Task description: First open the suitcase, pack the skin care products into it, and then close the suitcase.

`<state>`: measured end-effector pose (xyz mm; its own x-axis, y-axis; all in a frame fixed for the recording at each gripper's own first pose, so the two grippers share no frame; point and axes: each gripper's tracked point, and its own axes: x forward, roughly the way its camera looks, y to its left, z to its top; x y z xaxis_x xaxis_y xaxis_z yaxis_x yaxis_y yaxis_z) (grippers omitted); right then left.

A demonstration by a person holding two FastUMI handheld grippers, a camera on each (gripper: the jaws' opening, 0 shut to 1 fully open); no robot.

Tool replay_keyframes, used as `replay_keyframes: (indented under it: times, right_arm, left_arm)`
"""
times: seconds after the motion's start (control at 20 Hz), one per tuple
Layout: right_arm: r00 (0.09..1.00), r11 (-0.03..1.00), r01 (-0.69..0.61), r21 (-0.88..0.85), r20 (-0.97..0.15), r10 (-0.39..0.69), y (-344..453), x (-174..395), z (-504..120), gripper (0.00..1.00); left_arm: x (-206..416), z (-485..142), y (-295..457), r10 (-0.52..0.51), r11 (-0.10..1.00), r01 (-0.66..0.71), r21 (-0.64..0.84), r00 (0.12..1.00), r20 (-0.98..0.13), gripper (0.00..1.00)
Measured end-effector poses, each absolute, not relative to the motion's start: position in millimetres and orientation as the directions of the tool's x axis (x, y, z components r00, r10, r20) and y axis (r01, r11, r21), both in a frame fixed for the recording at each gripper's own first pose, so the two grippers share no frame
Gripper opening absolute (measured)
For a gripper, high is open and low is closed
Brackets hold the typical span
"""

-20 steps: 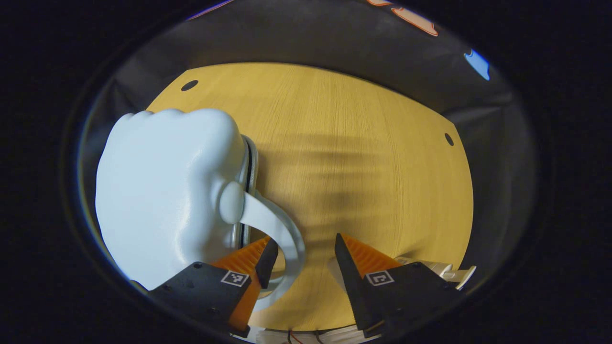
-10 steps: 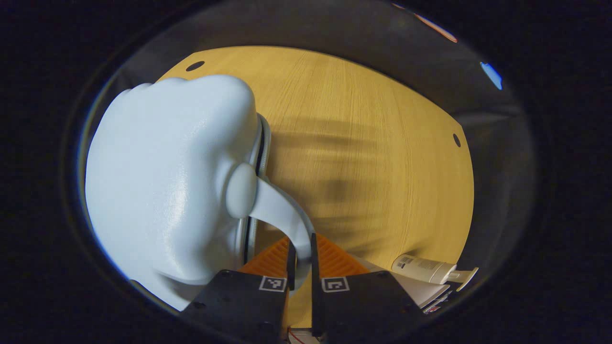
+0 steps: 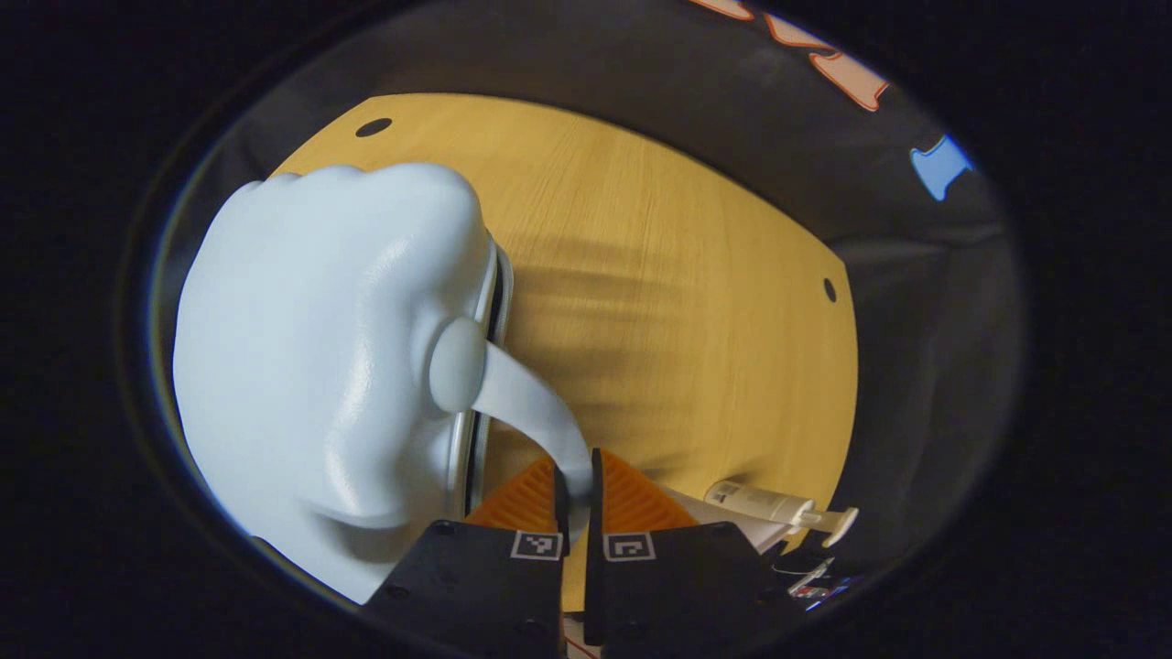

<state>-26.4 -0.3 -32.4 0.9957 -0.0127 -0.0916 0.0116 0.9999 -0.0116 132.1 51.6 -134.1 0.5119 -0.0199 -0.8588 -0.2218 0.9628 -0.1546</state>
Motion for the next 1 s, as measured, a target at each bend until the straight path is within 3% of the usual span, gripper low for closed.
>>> replay_keyframes:
  times: [0.25, 0.55, 0.8, 0.85, 1.0]
  right_arm:
    - [0.996, 1.0, -0.004, -0.017, -0.092, 0.003, 3.9, -16.3, -32.4, 0.97]
    - [0.995, 0.999, -0.035, -0.02, -0.09, 0.033, 19.4, -7.5, -32.9, 0.97]
    - [0.996, 0.999, -0.041, -0.033, -0.084, 0.038, 29.5, -2.2, -32.4, 0.97]
    - [0.996, 0.999, -0.041, -0.034, -0.086, 0.038, 32.0, -0.3, -33.2, 0.97]
    - [0.995, 0.998, -0.045, -0.032, -0.089, 0.042, 40.2, 2.8, -34.3, 0.97]
  left_arm:
    - [103.0, -47.4, 58.1, -0.064, 0.971, -0.147, -0.189, 0.602, -0.796, 0.02]
    - [65.0, 43.9, 118.9, -0.046, 0.96, -0.164, -0.225, 0.702, -0.711, 0.02]
    - [31.8, 96.2, 206.2, 0.065, 0.963, -0.219, -0.154, 0.749, -0.659, 0.05]
    - [23.8, 100.6, 223.9, 0.088, 0.966, -0.226, -0.127, 0.747, -0.659, 0.02]
    - [7.6, 102.0, 261.0, 0.098, 0.968, -0.225, -0.106, 0.737, -0.669, 0.02]
